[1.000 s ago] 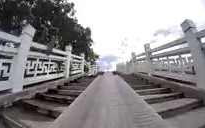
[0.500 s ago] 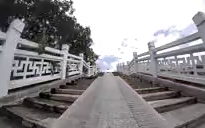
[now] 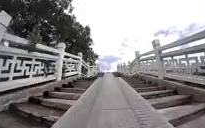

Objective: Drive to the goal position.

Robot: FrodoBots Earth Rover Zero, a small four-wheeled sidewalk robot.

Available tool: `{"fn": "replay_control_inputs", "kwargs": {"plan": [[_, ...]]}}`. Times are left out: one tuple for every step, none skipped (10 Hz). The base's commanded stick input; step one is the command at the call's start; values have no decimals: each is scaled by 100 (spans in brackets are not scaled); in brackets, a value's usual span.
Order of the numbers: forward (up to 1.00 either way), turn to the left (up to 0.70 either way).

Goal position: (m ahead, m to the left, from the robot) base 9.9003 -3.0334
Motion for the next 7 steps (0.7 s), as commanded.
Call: {"fn": "replay_control_inputs", "kwargs": {"plan": [[70, -14], [70, -10], [70, 0], [70, 0], [70, 0], [70, 0], [70, 0]]}}
